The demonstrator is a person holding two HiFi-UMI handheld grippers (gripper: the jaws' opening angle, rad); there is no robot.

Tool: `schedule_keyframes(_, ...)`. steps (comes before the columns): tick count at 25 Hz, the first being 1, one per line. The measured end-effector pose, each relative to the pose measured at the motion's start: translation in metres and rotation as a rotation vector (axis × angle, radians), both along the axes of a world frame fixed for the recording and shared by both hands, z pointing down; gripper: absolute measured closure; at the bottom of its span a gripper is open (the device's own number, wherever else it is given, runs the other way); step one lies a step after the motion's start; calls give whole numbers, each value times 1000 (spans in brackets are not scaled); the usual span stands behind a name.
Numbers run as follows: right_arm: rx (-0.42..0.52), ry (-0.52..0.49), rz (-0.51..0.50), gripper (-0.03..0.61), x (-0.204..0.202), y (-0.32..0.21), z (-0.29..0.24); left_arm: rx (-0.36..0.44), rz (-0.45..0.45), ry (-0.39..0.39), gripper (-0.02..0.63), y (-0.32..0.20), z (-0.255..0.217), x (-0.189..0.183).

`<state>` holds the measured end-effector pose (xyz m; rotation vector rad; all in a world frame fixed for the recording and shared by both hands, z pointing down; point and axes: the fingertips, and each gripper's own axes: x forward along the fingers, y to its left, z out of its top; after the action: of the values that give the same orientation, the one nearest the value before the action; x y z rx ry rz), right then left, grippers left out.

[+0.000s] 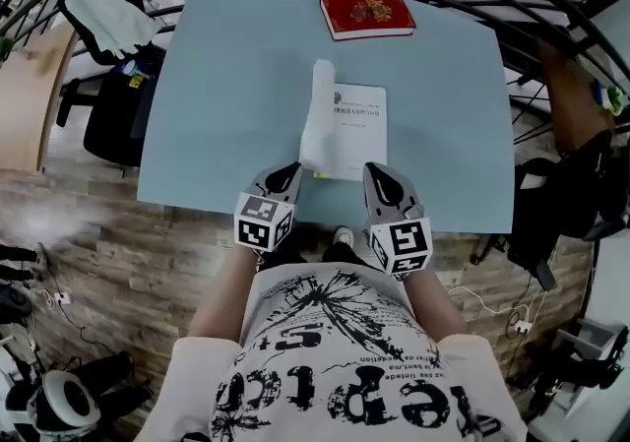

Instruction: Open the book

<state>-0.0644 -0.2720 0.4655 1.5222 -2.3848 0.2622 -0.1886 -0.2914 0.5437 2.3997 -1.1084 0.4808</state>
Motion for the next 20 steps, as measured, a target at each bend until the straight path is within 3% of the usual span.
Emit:
schedule_keyframes(12, -14, 35, -33, 569, -59, -7, 7, -201, -171, -46, 592, -7, 80, -102)
schedule_keyframes(20, -23, 49, -14, 569, -65, -5, 10, -293, -208, -26, 591, -10, 112, -121)
